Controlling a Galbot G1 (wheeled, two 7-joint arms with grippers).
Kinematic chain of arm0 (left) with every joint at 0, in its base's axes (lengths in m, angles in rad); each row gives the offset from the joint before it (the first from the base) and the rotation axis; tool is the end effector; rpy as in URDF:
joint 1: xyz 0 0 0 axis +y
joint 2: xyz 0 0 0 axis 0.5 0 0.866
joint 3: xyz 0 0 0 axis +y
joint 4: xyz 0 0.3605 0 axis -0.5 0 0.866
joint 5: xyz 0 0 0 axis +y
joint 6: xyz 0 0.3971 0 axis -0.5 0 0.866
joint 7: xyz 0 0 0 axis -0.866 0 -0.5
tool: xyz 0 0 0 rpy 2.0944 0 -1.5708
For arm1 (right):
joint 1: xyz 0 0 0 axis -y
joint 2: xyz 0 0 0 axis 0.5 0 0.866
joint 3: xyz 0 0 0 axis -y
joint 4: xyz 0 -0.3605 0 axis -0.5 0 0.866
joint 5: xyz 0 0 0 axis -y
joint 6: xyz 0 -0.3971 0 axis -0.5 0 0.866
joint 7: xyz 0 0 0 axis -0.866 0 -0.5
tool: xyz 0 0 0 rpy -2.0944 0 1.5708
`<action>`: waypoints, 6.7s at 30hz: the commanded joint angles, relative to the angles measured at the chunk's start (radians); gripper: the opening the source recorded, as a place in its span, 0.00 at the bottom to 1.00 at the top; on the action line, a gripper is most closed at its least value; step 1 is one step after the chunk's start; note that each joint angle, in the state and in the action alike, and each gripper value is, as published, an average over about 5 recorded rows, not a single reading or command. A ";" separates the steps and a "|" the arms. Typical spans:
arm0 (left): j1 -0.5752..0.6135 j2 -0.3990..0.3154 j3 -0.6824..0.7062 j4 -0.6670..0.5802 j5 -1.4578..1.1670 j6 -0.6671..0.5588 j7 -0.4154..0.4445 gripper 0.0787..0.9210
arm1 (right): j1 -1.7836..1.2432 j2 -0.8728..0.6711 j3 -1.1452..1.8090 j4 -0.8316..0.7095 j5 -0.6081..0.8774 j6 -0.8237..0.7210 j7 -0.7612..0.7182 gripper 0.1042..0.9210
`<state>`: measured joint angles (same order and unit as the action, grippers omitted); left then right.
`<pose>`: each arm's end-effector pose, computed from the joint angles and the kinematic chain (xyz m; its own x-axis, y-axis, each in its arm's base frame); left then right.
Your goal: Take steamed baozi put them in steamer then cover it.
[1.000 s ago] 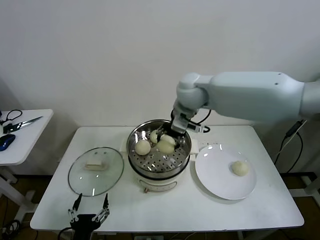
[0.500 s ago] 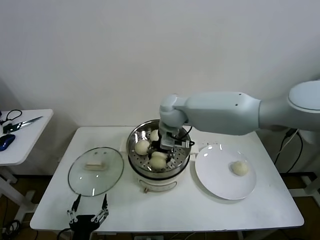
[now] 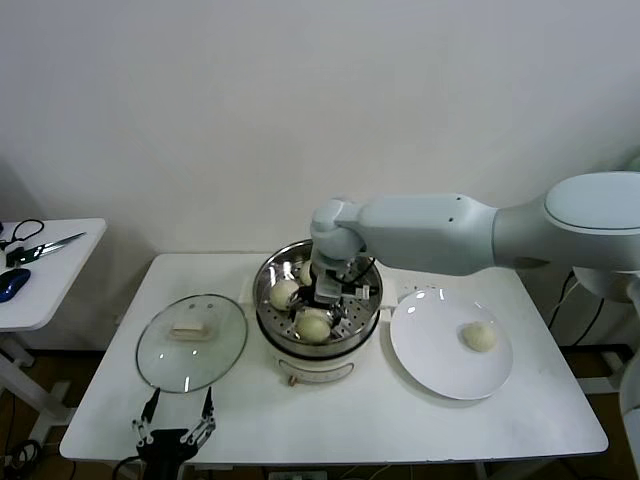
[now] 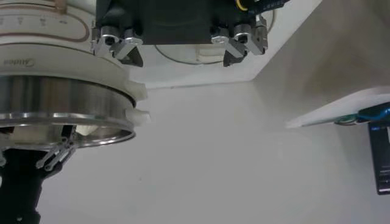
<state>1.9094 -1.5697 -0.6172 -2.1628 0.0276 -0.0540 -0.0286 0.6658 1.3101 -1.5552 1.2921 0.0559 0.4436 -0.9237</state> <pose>0.1081 0.0310 -0.3395 -0.9727 -0.1009 0.2091 -0.0804 0.9913 0.1042 0.5607 0.2012 -0.1073 -0.0416 -0.1812 0.9826 -0.1333 -0.9736 -0.1852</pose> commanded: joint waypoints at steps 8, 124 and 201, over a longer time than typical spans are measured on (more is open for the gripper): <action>-0.005 -0.001 0.002 -0.004 0.001 0.005 0.002 0.88 | 0.322 -0.307 -0.174 -0.092 0.497 -0.208 -0.208 0.88; -0.004 0.000 -0.011 -0.011 0.001 0.009 0.006 0.88 | -0.058 -0.140 -0.008 -0.028 0.525 -0.808 0.051 0.69; -0.133 0.219 -0.079 0.079 0.584 -0.104 -0.158 0.88 | -2.292 -0.113 2.224 0.362 0.397 0.012 0.707 0.88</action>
<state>1.7665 -1.3703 -0.7009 -2.0794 0.4554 -0.1480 -0.1210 -1.5013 1.0307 0.6316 1.6529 0.4930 0.3134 -0.2254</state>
